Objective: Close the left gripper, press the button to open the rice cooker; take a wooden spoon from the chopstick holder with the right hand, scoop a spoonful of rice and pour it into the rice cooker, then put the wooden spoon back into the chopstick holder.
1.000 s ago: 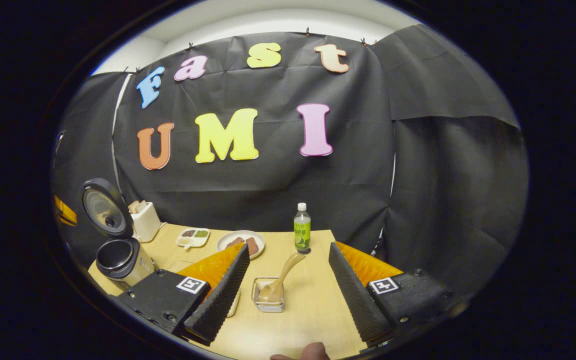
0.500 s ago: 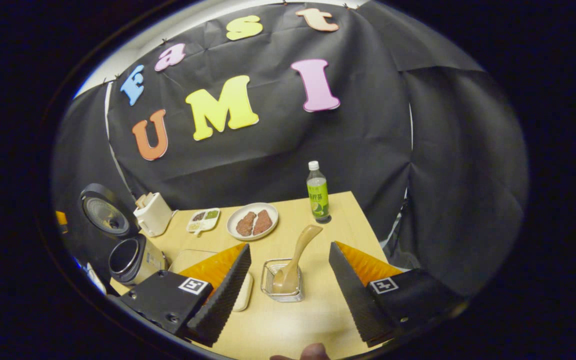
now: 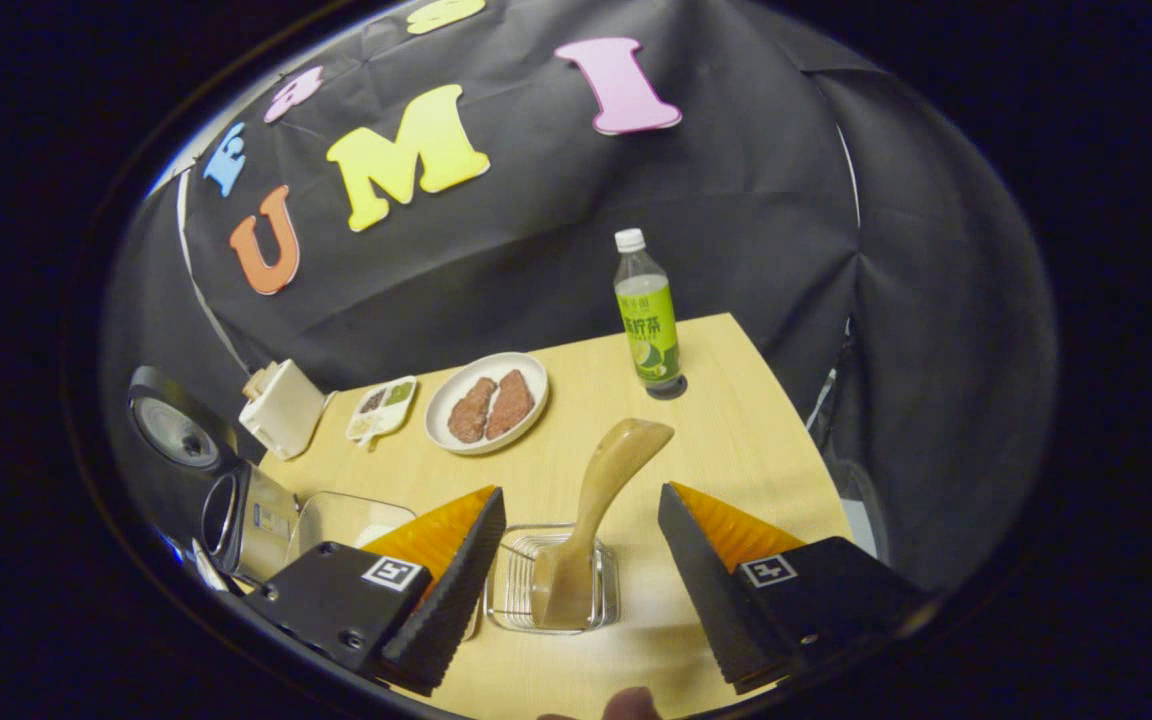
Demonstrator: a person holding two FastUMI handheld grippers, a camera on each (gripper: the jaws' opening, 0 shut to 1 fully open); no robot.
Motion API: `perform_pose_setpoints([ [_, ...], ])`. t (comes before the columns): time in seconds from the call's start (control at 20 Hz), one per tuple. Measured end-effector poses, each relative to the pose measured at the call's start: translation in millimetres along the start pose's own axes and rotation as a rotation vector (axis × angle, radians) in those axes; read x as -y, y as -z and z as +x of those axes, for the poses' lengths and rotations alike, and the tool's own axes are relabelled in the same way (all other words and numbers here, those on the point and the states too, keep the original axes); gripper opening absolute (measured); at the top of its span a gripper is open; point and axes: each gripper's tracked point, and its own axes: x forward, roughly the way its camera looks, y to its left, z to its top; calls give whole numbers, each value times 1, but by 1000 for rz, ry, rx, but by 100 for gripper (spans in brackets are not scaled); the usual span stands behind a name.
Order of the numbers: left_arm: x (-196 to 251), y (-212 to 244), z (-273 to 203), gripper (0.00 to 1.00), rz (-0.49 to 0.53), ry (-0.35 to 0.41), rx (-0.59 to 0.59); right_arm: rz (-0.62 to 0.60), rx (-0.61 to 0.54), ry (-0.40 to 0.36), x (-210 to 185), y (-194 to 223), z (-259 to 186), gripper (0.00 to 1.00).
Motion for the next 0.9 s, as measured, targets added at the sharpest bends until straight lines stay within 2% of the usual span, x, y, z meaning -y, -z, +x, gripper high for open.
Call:
perform_pose_setpoints([
  [0.25,-17,-3,-8,95,-17,-46,16,21,-56,-15,-1,8,34,96],
  [0.3,-19,-4,-8,95,-21,-52,18,27,-64,-22,-2,10,38,87],
  [0.35,-21,-4,-8,95,-25,-57,19,38,-66,-25,-3,10,40,88],
  [0.4,-22,-4,-8,95,-26,-61,18,52,-67,-22,-2,10,41,74],
  [0.45,-24,-4,-8,95,-27,-65,17,70,-67,-19,-1,9,41,67],
  [0.5,-25,-4,-8,95,-26,-67,17,87,-64,-13,-1,8,40,56],
  [0.55,-26,-4,-7,100,-25,-67,18,103,-56,-9,0,5,41,45],
  [0.6,-27,-5,-7,100,-24,-65,20,119,-59,-17,-3,7,37,22],
  [0.65,-28,-6,-7,100,-24,-62,22,128,-62,-29,-8,6,35,23],
  [0.7,-27,-7,-6,100,-23,-58,22,128,-62,-33,-11,5,28,20],
  [0.75,-28,-7,-4,95,-22,-56,21,126,-55,-37,-13,3,23,18],
  [0.8,-30,-7,-4,100,-21,-53,22,129,-35,-46,-17,-1,18,15],
  [0.85,-29,-8,-4,100,-20,-48,24,120,-12,-40,-19,-8,12,13],
  [0.9,-29,-9,-4,95,-19,-42,28,110,14,-42,-22,-15,5,10],
])
